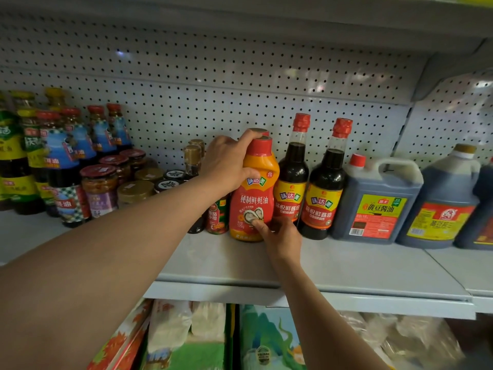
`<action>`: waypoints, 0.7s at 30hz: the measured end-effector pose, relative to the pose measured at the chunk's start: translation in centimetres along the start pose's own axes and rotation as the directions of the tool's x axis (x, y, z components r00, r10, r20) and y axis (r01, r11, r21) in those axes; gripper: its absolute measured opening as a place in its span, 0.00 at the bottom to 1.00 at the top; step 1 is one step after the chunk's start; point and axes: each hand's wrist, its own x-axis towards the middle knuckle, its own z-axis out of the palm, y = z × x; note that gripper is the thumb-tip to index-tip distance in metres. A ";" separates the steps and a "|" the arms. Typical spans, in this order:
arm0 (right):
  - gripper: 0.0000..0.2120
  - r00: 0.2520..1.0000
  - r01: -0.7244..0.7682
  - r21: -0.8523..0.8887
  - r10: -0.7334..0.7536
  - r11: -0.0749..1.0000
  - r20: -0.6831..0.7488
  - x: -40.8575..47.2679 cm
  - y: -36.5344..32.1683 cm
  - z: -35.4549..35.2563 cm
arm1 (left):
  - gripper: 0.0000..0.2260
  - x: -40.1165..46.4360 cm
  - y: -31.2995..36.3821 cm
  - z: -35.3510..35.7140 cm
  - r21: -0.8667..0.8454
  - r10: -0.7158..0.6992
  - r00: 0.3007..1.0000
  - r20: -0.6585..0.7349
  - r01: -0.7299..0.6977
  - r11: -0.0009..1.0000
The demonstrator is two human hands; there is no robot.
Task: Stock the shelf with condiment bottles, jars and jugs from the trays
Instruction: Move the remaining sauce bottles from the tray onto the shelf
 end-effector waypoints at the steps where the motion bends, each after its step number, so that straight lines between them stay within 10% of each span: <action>1: 0.28 1.000 -0.005 -0.010 0.005 1.000 -0.005 0.1 0.0 0.1 | 0.36 0.1 0.0 0.0 0.000 0.005 1.000 -0.002 -0.005 1.000; 21: 0.26 0.994 -0.081 -0.081 0.075 0.993 -0.075 0.3 -0.5 0.7 | 0.36 1.5 -1.1 1.5 0.001 0.035 0.999 -0.038 -0.035 0.999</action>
